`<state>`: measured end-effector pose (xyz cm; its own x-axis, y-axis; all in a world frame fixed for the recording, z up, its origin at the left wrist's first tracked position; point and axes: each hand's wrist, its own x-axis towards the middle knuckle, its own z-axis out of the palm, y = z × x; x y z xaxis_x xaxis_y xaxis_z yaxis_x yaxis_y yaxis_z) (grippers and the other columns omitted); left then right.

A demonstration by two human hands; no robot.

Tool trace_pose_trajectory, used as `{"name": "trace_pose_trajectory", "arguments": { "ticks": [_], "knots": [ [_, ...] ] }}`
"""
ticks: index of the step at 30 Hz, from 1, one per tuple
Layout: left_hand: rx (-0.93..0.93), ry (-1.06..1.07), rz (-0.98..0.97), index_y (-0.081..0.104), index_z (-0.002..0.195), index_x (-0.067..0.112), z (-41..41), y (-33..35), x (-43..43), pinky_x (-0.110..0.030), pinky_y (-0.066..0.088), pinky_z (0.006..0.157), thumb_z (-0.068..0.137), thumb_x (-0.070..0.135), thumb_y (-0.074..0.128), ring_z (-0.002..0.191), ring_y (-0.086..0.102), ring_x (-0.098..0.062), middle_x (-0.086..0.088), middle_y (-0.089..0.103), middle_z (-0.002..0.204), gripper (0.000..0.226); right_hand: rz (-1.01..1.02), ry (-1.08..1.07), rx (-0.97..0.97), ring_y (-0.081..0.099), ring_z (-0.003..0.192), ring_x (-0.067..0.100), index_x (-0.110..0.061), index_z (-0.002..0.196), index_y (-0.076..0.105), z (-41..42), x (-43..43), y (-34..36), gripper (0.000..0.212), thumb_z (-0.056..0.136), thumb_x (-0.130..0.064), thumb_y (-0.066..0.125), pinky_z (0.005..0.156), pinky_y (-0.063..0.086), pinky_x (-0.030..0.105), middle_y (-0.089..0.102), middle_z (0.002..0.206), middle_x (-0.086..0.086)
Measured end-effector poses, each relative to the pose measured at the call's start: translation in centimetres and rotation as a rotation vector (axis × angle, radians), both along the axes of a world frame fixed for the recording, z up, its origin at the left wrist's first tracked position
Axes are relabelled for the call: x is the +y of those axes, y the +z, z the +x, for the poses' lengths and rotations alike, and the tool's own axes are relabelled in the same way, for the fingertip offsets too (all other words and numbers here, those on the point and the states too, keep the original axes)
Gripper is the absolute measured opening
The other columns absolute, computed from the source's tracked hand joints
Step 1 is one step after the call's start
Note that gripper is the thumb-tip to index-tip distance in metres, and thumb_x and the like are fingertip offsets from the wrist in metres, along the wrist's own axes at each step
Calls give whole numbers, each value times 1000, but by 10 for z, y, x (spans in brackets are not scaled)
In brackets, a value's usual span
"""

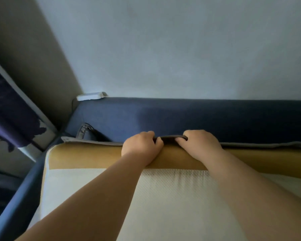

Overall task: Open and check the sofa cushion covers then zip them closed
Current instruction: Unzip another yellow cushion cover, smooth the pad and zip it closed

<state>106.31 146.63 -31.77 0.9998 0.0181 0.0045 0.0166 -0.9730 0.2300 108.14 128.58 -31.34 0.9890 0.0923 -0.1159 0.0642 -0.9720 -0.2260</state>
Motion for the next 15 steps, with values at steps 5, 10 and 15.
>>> {"name": "trace_pose_trajectory", "arguments": {
  "ticks": [5, 10, 15],
  "knots": [
    [-95, -74, 82, 57, 74, 24, 40, -58, 6, -33, 39, 69, 96, 49, 26, 66, 52, -15, 5, 56, 69, 46, -71, -24, 46, 54, 76, 16, -23, 97, 56, 42, 8, -43, 38, 101, -50, 29, 63, 42, 33, 57, 83, -2],
    [-103, -133, 106, 56, 76, 25, 98, -122, 9, -32, 34, 67, 98, 51, 21, 73, 53, -13, 9, 55, 73, 49, -281, -11, -115, 54, 82, 17, -20, 118, 50, 73, 17, -107, 28, 102, -38, 37, 68, 41, 34, 54, 90, -5],
    [2, -205, -7, 45, 138, 28, 120, -208, 21, -35, 19, 115, 100, 49, 23, 137, 34, -15, 6, 45, 144, 49, -171, -121, -17, 33, 140, 21, -28, 146, 38, 92, 31, -194, 52, 102, -50, 23, 117, 20, 43, 42, 150, -2]
  ]
}}
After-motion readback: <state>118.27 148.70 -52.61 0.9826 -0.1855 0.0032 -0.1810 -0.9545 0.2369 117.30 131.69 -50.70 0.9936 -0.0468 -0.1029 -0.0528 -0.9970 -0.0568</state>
